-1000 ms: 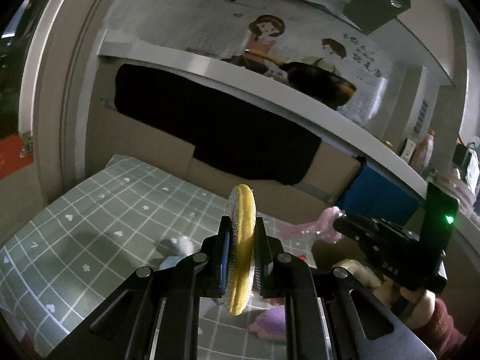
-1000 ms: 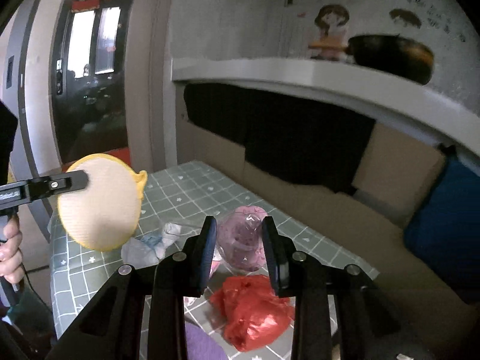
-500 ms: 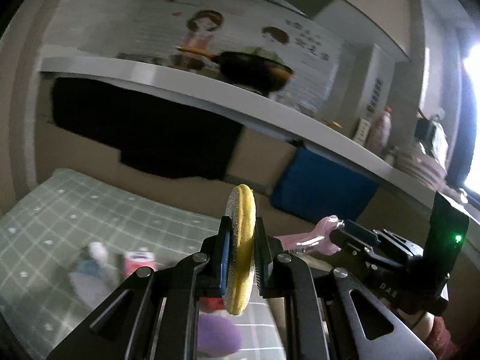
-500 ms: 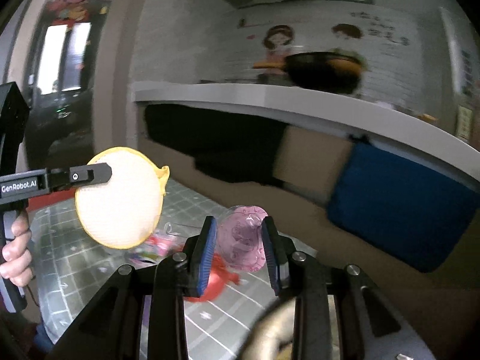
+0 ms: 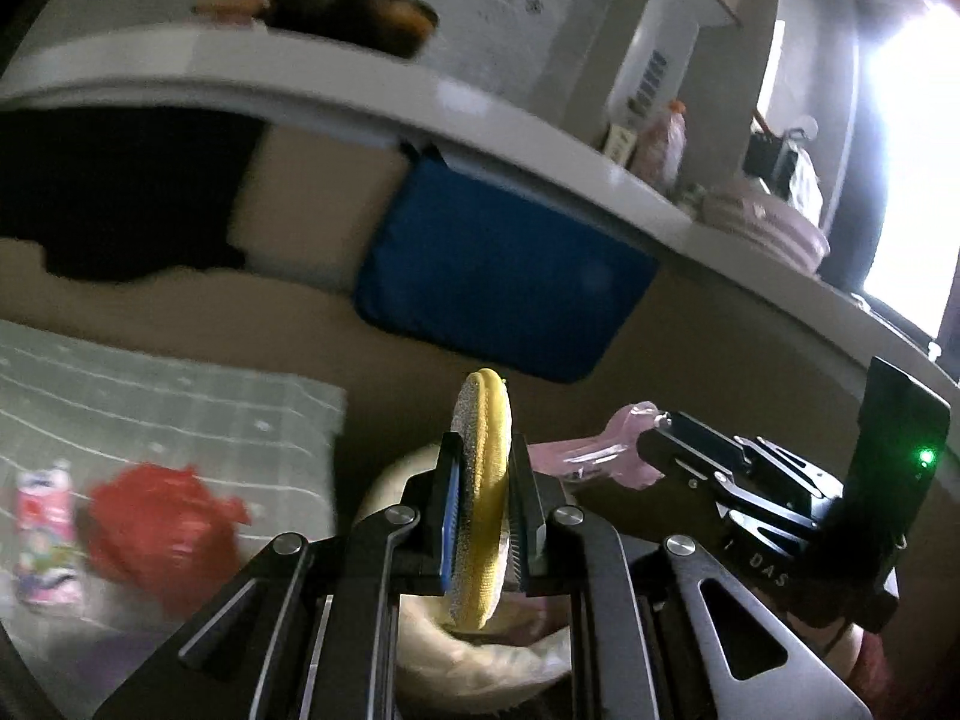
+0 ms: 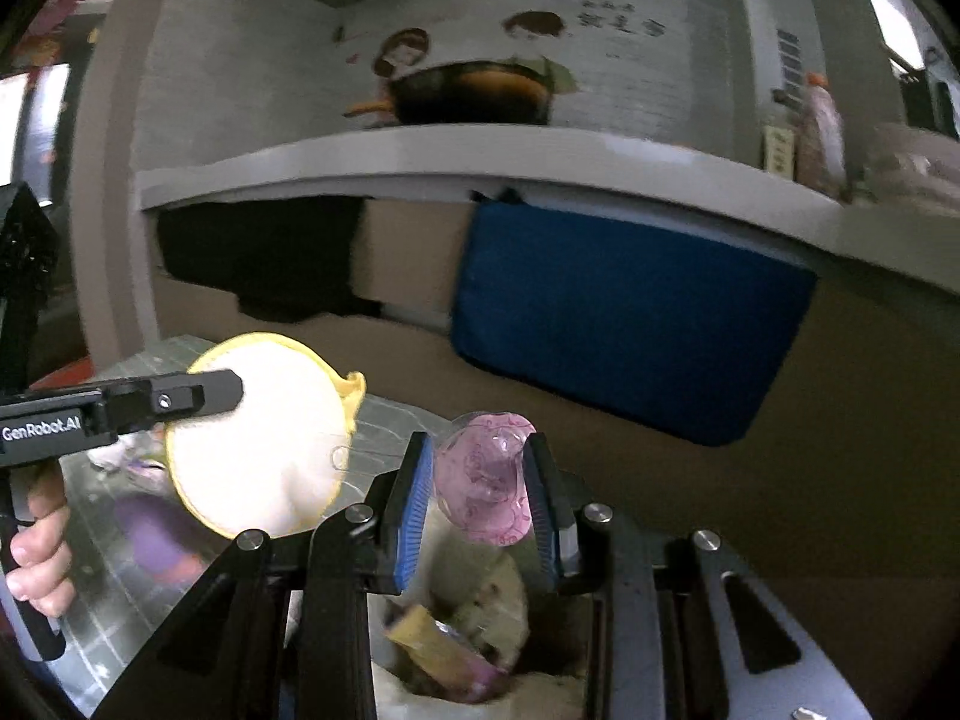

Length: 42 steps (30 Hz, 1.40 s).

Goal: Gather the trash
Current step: 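Carry the lid and pink item over the bin and open both tools, then move both open tools back over the table items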

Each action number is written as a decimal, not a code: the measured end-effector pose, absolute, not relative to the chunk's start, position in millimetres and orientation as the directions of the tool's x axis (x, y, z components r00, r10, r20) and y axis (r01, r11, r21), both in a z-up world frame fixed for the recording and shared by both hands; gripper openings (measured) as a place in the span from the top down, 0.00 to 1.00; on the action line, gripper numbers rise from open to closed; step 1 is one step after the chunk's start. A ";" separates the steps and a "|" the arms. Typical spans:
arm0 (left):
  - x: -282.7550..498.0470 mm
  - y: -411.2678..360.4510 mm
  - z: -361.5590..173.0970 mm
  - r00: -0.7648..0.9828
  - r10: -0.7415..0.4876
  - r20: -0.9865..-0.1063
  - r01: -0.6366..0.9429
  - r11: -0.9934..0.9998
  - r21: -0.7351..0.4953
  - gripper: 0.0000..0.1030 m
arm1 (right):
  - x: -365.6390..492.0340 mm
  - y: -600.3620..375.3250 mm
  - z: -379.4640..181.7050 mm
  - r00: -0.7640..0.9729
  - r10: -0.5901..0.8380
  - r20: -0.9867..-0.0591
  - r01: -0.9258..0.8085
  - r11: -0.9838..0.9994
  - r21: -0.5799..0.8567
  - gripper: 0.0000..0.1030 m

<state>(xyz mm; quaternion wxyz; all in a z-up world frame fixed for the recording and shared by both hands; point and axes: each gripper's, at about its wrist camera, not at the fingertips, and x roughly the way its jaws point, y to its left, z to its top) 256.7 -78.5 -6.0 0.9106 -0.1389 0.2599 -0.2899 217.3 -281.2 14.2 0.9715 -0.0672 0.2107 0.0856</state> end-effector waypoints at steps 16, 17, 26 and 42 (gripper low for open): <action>308.2 -120.8 -88.7 0.540 -0.659 -0.524 0.424 0.750 -0.507 0.83 | 244.5 -315.4 -46.2 0.827 0.101 -0.553 -0.143 0.989 -0.033 0.73; 308.4 -118.9 -88.5 0.541 -0.658 -0.524 0.421 0.751 -0.509 0.82 | 245.8 -315.8 -49.3 0.822 0.104 -0.560 -0.142 0.990 -0.024 0.73; 288.6 -94.5 -68.3 0.640 -0.495 -0.588 0.345 0.869 -0.356 0.64 | 254.3 -312.9 -65.6 0.794 0.142 -0.592 -0.138 0.989 0.052 0.59; 222.8 -9.0 -39.3 0.760 -0.258 -0.597 0.206 0.966 -0.156 0.64 | 238.5 -265.3 -46.4 0.800 0.226 -0.556 -0.211 0.973 0.091 0.55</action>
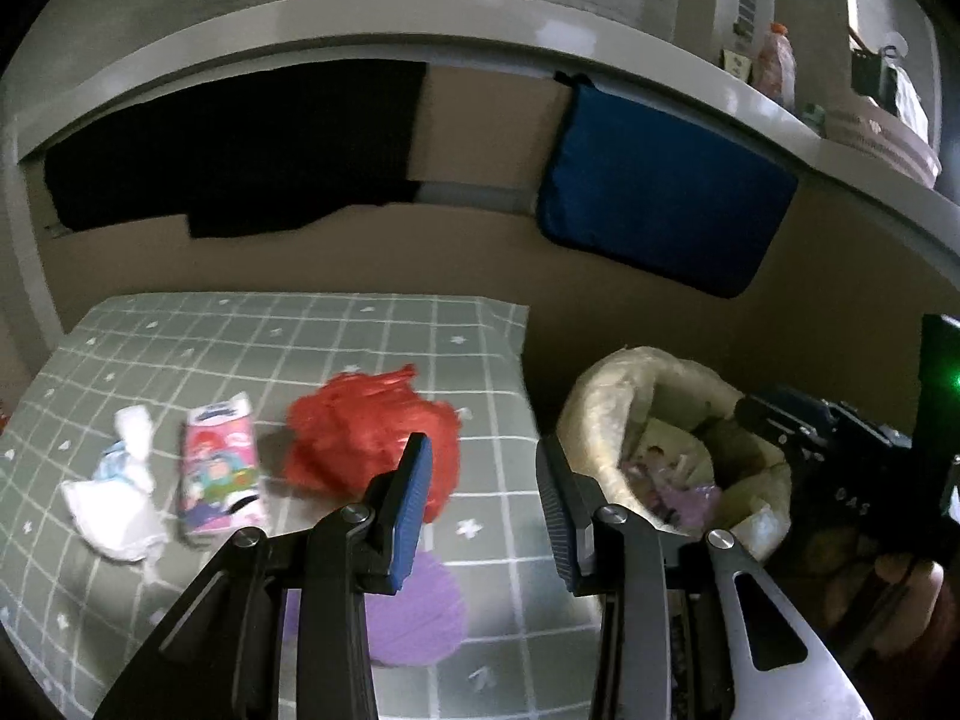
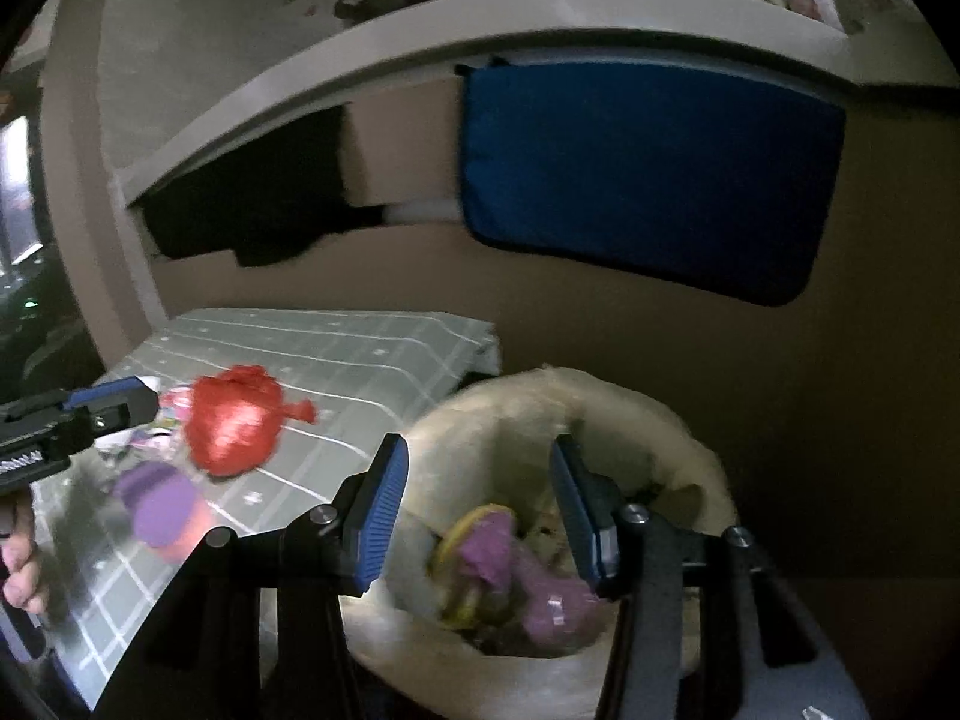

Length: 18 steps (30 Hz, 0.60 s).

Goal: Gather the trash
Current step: 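Move both open tools back over the table items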

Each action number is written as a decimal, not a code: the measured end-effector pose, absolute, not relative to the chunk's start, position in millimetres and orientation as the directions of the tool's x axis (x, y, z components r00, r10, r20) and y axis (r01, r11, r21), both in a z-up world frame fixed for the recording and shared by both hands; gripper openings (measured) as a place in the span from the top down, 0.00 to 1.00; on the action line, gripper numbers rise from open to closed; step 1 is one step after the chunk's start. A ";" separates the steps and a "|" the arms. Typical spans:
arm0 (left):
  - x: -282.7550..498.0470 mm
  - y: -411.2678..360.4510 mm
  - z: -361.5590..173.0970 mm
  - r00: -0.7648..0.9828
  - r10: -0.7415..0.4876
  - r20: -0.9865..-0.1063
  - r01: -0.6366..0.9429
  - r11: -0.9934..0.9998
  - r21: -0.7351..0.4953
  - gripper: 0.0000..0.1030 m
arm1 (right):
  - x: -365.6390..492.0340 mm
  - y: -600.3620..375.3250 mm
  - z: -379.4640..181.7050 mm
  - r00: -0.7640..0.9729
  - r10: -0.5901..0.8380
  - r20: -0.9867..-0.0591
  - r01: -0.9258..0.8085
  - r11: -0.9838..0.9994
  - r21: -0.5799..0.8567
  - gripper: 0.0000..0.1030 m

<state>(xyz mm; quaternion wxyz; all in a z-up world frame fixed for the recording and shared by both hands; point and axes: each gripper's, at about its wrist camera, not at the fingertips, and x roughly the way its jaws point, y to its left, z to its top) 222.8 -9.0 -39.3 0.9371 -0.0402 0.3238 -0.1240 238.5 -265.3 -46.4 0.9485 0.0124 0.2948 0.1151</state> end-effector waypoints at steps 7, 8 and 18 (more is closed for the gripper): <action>205.0 45.2 -45.8 0.767 -0.217 -0.603 0.123 0.973 -0.193 0.64 | 230.6 -213.2 -37.5 0.780 0.305 -0.547 -0.324 0.944 0.065 0.55; 202.5 55.0 -47.9 0.769 -0.209 -0.604 0.106 0.974 -0.201 0.64 | 229.5 -205.2 -37.3 0.777 0.314 -0.546 -0.338 0.939 0.058 0.55; 184.4 133.4 -72.5 0.762 -0.180 -0.622 -0.033 0.949 -0.315 0.64 | 227.2 -145.5 -45.9 0.730 0.387 -0.564 -0.438 0.898 0.049 0.55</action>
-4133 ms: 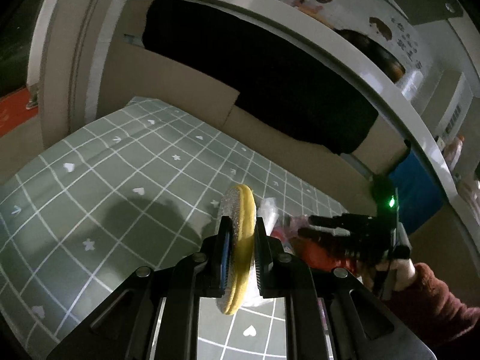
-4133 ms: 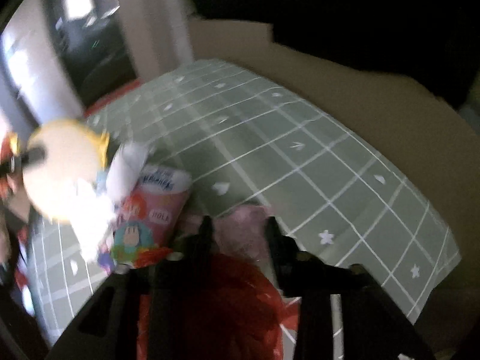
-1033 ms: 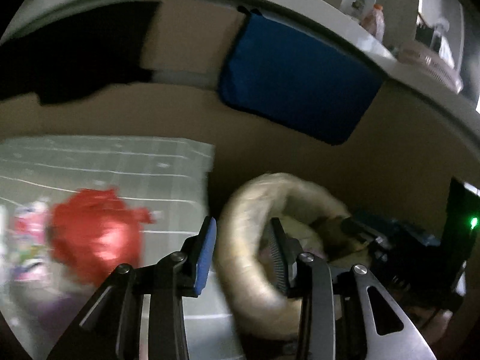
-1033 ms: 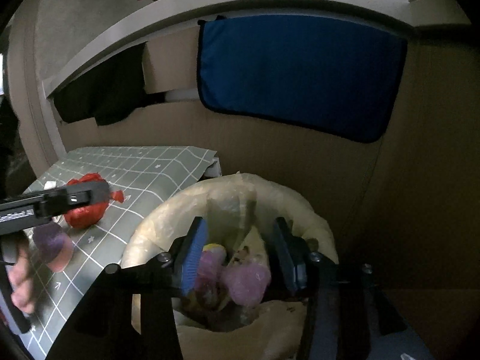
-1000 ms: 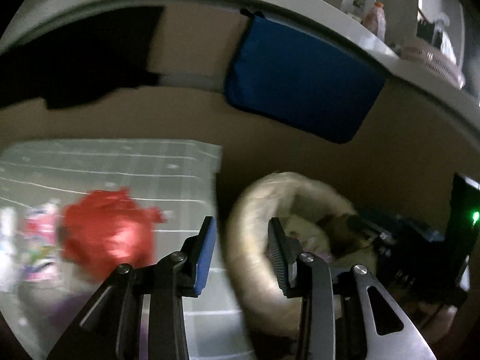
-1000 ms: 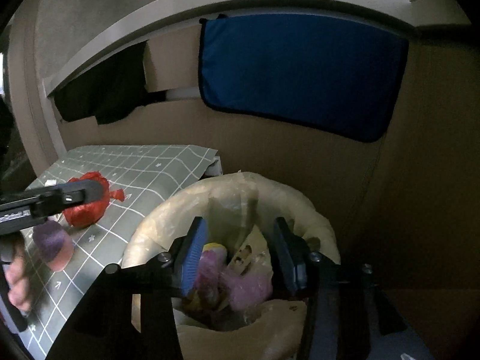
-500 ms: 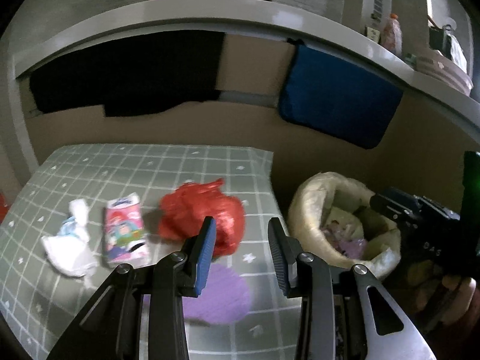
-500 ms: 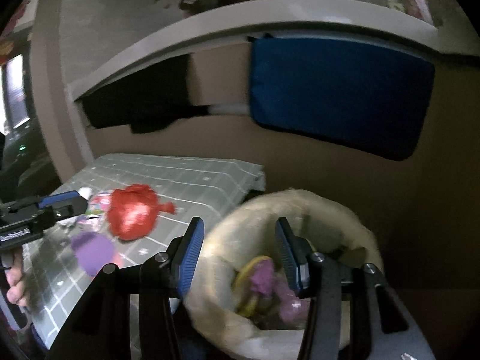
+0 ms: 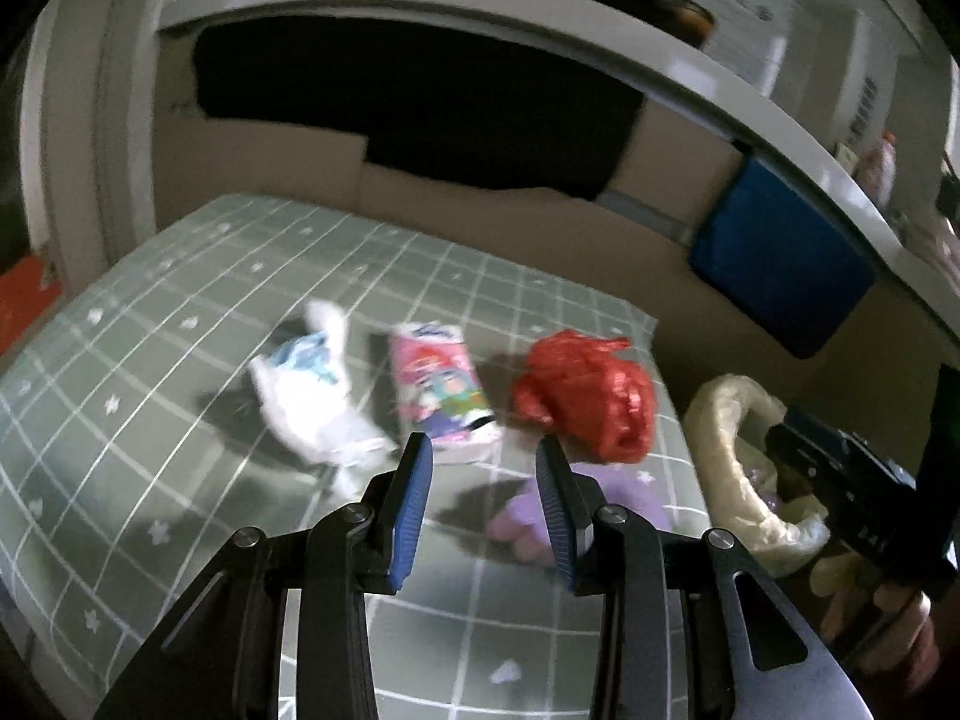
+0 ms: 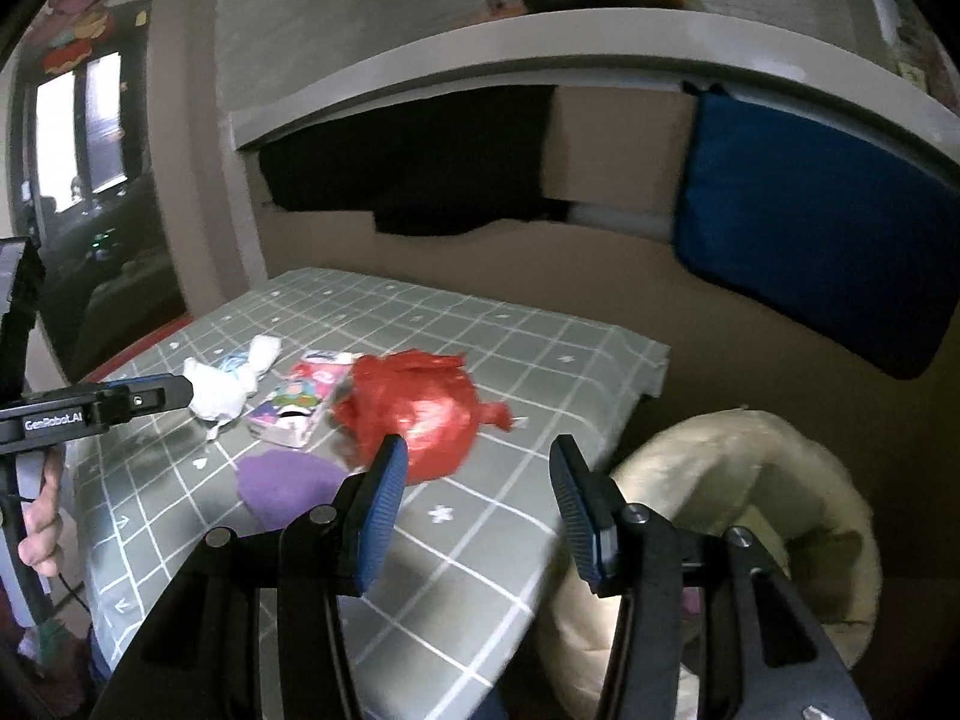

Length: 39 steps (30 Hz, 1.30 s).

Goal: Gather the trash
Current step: 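Move both open tools back over the table items, then grasp the purple sponge with the right tool while the left tool grasps the white tissue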

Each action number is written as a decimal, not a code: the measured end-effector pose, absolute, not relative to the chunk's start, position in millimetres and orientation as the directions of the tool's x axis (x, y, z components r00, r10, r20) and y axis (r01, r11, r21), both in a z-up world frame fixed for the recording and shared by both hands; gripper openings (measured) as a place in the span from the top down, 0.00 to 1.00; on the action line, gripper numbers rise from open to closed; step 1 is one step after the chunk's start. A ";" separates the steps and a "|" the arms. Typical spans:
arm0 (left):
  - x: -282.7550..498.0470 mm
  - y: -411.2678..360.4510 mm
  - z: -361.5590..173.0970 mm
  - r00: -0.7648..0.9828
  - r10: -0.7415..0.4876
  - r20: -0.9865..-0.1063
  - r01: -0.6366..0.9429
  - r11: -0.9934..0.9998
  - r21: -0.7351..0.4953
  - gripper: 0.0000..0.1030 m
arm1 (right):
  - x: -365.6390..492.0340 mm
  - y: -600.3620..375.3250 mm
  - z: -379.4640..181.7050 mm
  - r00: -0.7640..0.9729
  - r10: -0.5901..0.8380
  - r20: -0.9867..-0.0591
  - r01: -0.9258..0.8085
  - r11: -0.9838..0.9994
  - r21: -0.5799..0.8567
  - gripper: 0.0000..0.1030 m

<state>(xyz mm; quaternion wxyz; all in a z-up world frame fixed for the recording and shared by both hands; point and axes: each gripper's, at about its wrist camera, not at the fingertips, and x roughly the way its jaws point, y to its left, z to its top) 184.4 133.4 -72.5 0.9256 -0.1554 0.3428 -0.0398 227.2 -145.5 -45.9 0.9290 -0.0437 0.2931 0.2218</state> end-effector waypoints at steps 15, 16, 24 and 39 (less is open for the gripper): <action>175.2 199.4 -96.6 0.765 -0.160 -0.623 -0.176 0.880 -0.442 0.63 | 240.9 -85.5 -93.1 0.513 0.538 -0.669 -0.599 0.782 0.170 0.53; 174.4 201.6 -97.0 0.765 -0.162 -0.624 -0.177 0.878 -0.445 0.63 | 245.9 -81.9 -97.5 0.503 0.538 -0.676 -0.597 0.782 0.178 0.53; 172.1 213.1 -101.2 0.761 -0.156 -0.629 -0.200 0.867 -0.456 0.63 | 255.2 -69.9 -114.9 0.408 0.600 -0.688 -0.635 0.728 0.258 0.46; 252.9 223.5 -105.8 0.742 -0.031 -0.670 -0.286 0.889 -0.358 0.52 | 237.1 -79.2 -116.8 0.366 0.613 -0.700 -0.642 0.711 0.287 0.40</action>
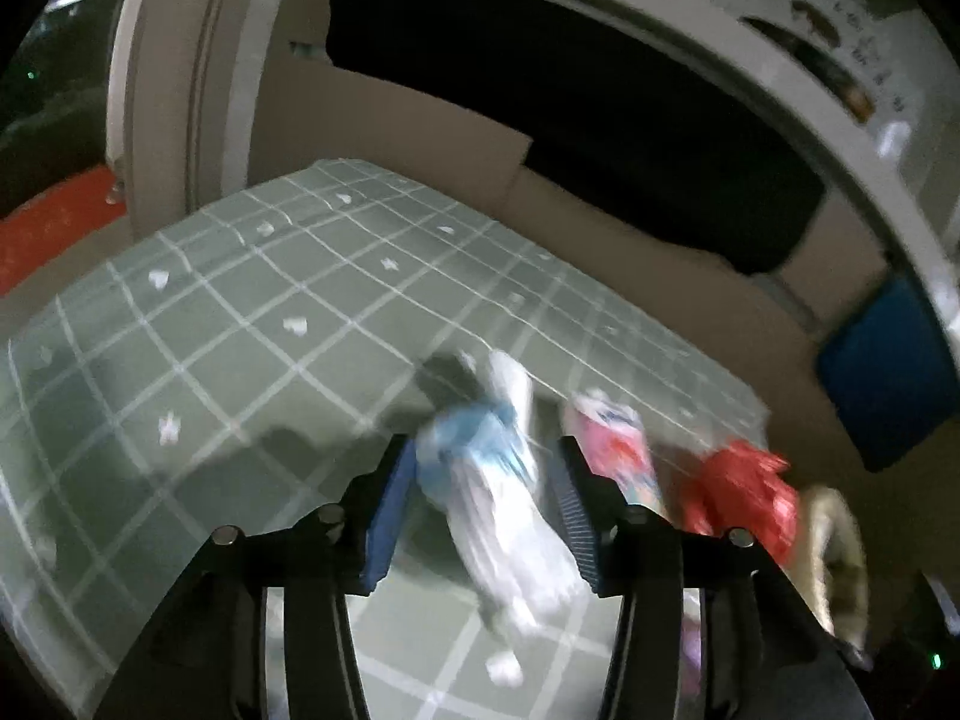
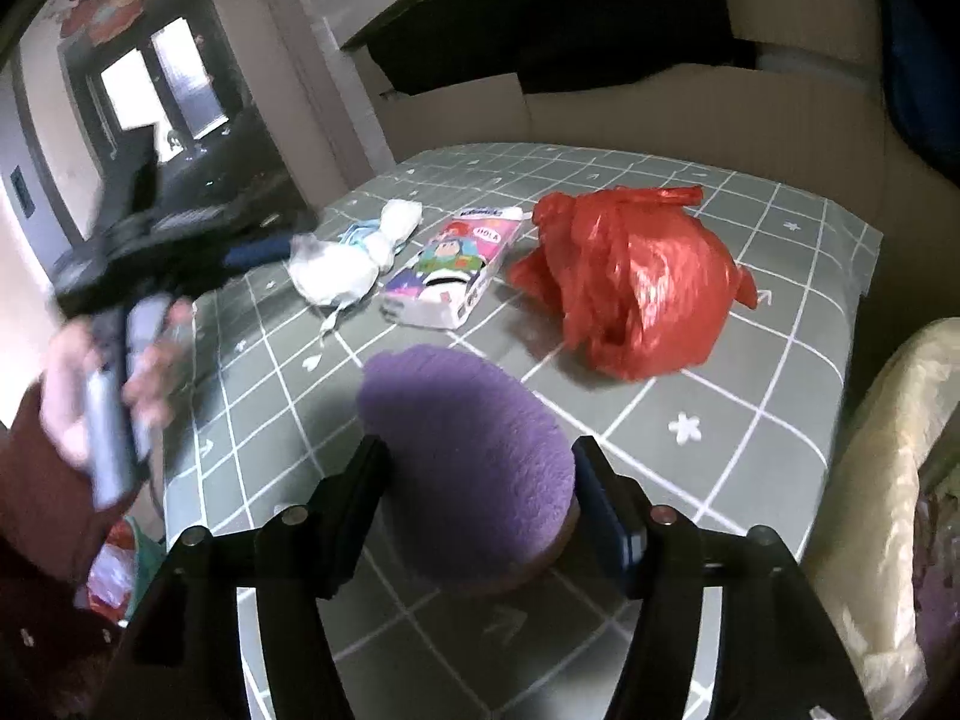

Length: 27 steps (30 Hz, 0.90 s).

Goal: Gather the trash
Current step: 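Grasp the purple sponge with the right tool while the left tool grasps the white tissue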

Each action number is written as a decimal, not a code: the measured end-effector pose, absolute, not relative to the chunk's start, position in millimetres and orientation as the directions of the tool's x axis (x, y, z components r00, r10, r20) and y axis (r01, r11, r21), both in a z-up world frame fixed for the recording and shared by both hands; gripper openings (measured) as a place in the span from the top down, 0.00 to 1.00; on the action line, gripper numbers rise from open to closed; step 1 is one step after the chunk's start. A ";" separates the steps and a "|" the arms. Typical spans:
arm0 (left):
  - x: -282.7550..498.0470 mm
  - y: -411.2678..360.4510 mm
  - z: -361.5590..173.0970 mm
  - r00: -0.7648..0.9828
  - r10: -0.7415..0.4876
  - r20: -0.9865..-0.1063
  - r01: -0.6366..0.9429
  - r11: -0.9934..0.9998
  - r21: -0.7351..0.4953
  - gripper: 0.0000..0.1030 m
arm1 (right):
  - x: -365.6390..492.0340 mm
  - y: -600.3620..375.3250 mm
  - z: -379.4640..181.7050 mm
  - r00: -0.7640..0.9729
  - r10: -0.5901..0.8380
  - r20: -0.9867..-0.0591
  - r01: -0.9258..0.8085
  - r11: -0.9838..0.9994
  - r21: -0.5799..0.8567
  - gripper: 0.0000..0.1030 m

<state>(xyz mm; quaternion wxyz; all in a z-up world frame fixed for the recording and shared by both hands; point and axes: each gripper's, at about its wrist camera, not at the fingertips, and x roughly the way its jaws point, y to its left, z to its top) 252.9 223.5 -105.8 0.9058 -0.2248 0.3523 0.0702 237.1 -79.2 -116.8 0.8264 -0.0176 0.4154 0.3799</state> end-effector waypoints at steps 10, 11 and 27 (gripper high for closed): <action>276.0 211.2 -132.5 0.673 -0.104 -0.732 -0.220 0.917 -0.333 0.52 | 228.5 -72.4 -122.8 0.374 0.565 -0.735 -0.665 0.716 0.212 0.37; 274.5 211.7 -132.7 0.673 -0.108 -0.732 -0.226 0.912 -0.342 0.52 | 226.6 -70.6 -123.0 0.383 0.553 -0.740 -0.668 0.719 0.192 0.36; 190.5 164.8 -126.3 0.656 -0.192 -0.730 -0.121 0.927 -0.354 0.57 | 210.1 -84.8 -104.7 0.369 0.617 -0.695 -0.731 0.655 0.192 0.37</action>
